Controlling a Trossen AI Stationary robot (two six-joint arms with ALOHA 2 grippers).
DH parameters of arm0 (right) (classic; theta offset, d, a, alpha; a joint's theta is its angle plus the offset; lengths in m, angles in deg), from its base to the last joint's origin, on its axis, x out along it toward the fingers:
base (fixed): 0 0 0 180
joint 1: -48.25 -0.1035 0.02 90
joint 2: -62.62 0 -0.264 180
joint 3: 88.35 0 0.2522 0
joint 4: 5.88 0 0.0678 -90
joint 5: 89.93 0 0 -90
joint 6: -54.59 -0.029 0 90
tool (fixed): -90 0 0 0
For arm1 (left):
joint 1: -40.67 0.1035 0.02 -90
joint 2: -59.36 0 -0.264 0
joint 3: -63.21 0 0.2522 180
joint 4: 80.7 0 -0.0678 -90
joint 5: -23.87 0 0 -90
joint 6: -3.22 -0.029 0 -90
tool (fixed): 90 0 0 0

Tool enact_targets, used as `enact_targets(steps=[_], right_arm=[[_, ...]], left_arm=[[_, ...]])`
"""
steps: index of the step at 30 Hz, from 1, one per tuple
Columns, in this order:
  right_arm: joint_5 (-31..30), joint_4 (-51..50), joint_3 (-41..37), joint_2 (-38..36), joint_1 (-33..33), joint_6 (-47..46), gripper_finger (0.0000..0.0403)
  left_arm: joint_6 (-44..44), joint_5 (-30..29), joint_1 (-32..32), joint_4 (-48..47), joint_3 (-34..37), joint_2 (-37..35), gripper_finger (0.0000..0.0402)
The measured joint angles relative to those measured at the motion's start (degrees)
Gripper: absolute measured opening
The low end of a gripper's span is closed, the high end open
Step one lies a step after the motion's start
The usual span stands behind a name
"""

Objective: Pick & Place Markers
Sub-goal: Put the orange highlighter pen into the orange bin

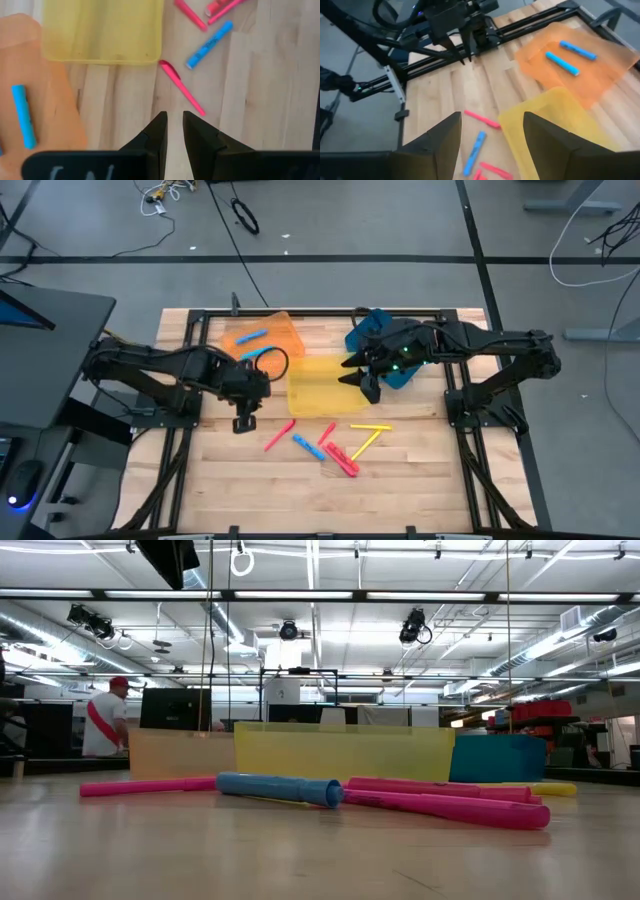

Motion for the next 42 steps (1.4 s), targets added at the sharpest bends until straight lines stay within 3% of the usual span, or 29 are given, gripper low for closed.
enact_targets(steps=[12, 21, 27, 37, 42], right_arm=[[-1.73, -10.91, 0.00, 0.45, -6.25, -0.87, 0.0216], [-1.44, -14.49, 0.00, 5.44, -14.07, -10.71, 0.0205], [-1.36, -16.75, 3.27, 7.64, -15.57, -16.63, 0.0178], [2.30, -20.84, 8.01, 17.98, -17.40, -20.90, 0.0132], [2.67, -21.95, 8.07, 22.14, -17.45, -25.64, 0.0130]], left_arm=[[-0.87, -2.35, 0.72, -0.83, 0.00, 1.10, 0.0064], [-1.81, -2.35, 2.73, -0.85, 0.00, 1.10, 0.0064], [-6.19, -2.40, 4.03, -0.83, 0.02, 1.10, 0.0064], [-9.33, -4.34, 7.45, -0.89, 0.02, 1.10, 0.0064], [-8.89, -4.33, 8.09, -0.94, 0.02, 1.10, 0.0064]])
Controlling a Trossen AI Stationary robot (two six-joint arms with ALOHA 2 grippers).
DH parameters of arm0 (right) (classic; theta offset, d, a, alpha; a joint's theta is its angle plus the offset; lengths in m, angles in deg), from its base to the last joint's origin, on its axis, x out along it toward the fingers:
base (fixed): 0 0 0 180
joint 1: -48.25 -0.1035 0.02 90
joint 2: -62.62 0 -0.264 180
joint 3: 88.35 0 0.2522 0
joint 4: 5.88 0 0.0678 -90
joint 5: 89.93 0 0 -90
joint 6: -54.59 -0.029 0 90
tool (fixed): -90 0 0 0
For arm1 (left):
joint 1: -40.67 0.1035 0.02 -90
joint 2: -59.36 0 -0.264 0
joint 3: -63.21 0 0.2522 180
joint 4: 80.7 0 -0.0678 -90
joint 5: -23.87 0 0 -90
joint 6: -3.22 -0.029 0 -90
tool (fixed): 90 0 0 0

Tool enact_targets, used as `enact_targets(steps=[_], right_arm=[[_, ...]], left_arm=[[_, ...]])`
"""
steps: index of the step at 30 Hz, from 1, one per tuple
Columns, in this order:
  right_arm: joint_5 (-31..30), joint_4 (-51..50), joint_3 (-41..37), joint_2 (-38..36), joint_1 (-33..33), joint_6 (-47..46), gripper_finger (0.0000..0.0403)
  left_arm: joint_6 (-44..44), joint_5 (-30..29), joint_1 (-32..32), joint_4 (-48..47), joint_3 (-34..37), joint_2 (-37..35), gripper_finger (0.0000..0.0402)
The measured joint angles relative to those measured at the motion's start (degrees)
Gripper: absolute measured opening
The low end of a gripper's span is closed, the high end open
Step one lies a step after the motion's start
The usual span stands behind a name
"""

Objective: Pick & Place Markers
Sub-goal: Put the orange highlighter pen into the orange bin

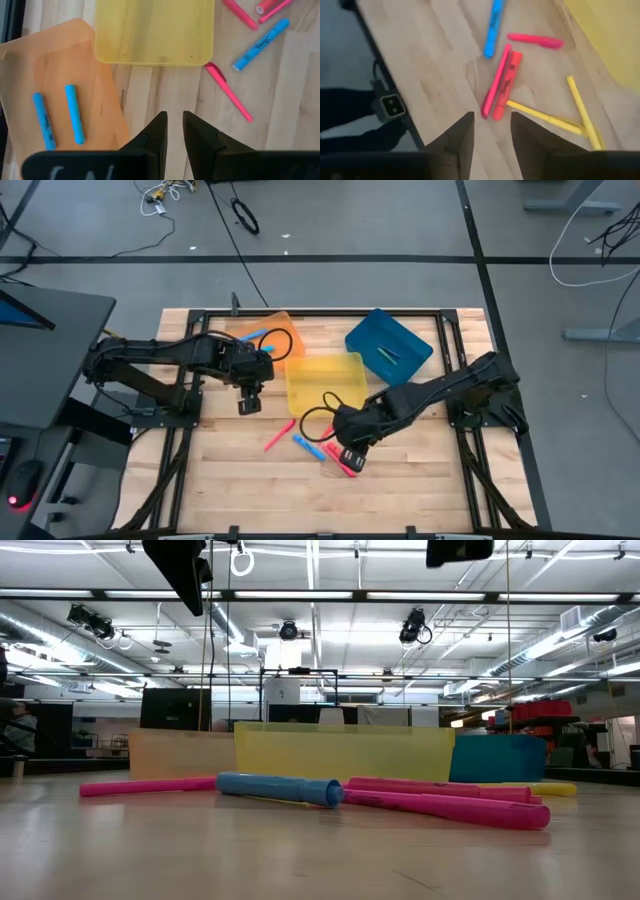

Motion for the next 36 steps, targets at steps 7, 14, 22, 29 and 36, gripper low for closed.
enact_targets(steps=[7, 14, 22, 29, 36], right_arm=[[-1.07, 0.14, 0.02, 4.76, 0.20, -7.29, 0.0159], [-2.57, 1.60, 0.07, 10.08, 0.13, -12.88, 0.0229], [-3.38, 4.71, 0.07, 15.72, -0.36, -13.63, 0.0272], [-3.63, 4.65, 0.05, 19.66, -0.94, -11.68, 0.0258], [-2.92, 4.87, 0.00, 21.26, -0.86, -8.92, 0.0239]], left_arm=[[4.14, 0.05, -0.76, -0.82, 0.00, 0.00, 0.0064], [6.91, 2.17, -3.24, -1.01, 0.00, 0.00, 0.0064], [13.24, 7.37, -8.80, -1.85, 0.00, 0.00, 0.0064], [15.10, 6.37, -13.38, -1.84, 0.00, 0.00, 0.0064], [16.60, 5.39, -15.04, -1.77, 0.00, 0.00, 0.0064]])
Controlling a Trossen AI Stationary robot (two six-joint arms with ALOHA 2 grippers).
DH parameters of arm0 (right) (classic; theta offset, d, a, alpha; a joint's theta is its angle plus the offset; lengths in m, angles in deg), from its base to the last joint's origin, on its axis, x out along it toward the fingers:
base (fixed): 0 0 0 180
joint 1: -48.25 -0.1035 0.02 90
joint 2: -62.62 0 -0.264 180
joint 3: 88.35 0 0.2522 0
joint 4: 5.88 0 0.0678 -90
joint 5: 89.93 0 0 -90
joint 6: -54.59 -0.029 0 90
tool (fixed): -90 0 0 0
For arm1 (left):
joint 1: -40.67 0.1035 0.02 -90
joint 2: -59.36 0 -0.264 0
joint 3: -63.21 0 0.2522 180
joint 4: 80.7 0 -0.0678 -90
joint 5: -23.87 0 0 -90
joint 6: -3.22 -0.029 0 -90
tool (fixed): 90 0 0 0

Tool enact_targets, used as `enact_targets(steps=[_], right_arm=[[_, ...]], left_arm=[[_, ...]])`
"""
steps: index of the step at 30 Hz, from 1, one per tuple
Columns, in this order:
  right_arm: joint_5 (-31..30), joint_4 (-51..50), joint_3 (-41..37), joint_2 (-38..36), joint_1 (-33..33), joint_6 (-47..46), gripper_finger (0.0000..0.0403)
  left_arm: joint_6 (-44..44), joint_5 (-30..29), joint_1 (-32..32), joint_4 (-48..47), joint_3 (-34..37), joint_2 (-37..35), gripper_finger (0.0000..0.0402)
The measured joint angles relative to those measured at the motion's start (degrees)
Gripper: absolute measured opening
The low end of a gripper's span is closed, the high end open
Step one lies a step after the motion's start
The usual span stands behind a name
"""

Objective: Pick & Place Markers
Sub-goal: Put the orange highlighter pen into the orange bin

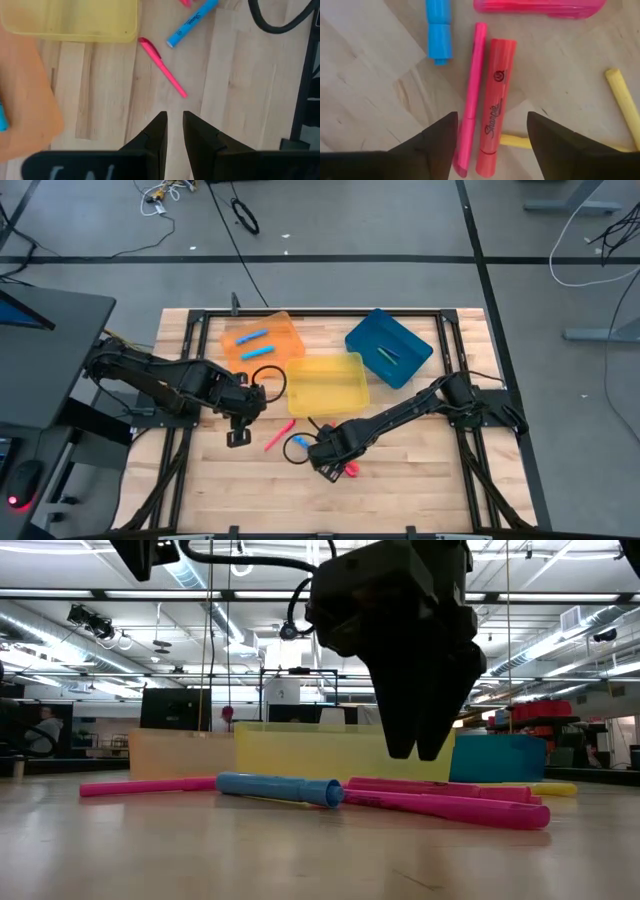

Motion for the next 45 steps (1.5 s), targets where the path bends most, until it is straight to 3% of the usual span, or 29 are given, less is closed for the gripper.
enact_targets(steps=[19, 34, 45], right_arm=[[1.75, 4.70, -5.01, -0.04, 0.70, -0.01, 0.0189], [1.28, 6.73, -5.03, -0.07, 1.50, 3.55, 0.0067], [1.27, 7.76, -5.05, -0.07, 1.50, 3.15, 0.0085]], left_arm=[[-0.52, -0.85, -0.36, 0.15, 0.00, 0.00, 0.0064], [-0.59, -0.83, -0.36, 0.15, 0.00, 0.00, 0.0064], [-0.59, -0.83, -0.36, 0.15, 0.00, 0.00, 0.0064]])
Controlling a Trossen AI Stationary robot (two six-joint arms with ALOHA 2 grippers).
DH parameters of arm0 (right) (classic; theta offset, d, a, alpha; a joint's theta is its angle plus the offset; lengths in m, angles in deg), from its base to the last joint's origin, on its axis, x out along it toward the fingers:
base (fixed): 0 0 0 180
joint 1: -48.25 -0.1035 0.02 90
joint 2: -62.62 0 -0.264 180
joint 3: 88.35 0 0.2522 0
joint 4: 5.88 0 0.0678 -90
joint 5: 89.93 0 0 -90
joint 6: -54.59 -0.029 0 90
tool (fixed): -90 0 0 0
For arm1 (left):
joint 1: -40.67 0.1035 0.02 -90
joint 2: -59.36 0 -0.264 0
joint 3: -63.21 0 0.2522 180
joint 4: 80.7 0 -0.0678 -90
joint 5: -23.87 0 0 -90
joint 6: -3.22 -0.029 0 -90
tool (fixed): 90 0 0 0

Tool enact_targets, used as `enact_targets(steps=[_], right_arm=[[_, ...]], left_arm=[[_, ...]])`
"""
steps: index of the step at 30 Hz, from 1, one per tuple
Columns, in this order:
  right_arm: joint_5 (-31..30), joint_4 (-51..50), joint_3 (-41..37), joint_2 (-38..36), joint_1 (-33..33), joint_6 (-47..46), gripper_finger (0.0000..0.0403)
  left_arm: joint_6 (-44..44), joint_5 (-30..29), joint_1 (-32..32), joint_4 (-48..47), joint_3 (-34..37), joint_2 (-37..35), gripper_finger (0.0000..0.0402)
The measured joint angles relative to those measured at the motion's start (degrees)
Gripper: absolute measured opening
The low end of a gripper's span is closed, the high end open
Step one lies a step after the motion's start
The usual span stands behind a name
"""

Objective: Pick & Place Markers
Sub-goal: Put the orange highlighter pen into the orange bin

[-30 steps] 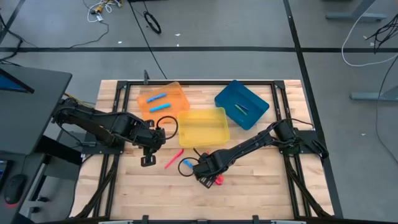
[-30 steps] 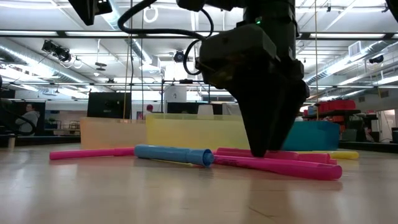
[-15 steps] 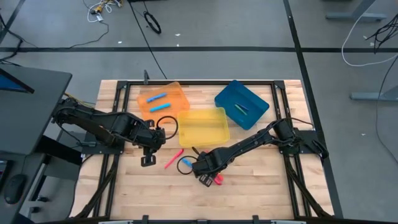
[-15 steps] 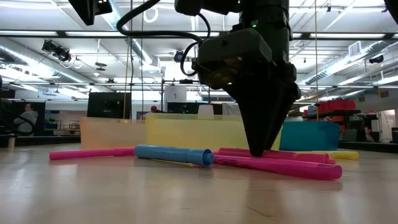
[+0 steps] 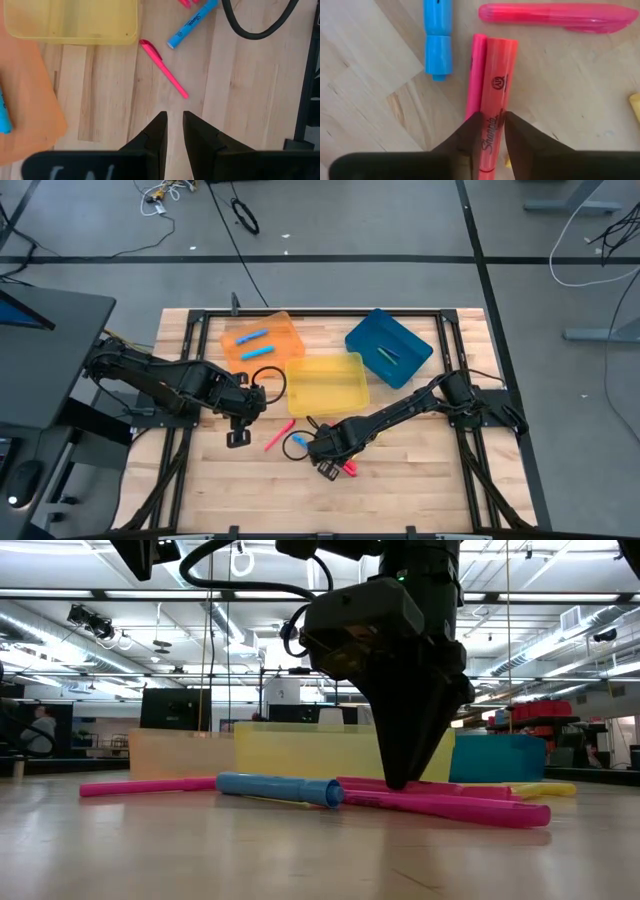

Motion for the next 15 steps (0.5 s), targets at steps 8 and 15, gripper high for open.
enact_targets(steps=[8, 15], right_arm=[[0.47, 0.70, 0.02, 0.98, 0.00, -0.13, 0.0092], [0.03, 0.61, 0.04, 1.01, 0.00, -0.32, 0.0074]], left_arm=[[0.04, 0.00, 0.00, 0.02, 0.00, 0.00, 0.0064], [0.08, 0.00, 0.00, 0.02, 0.01, -0.02, 0.0064]])
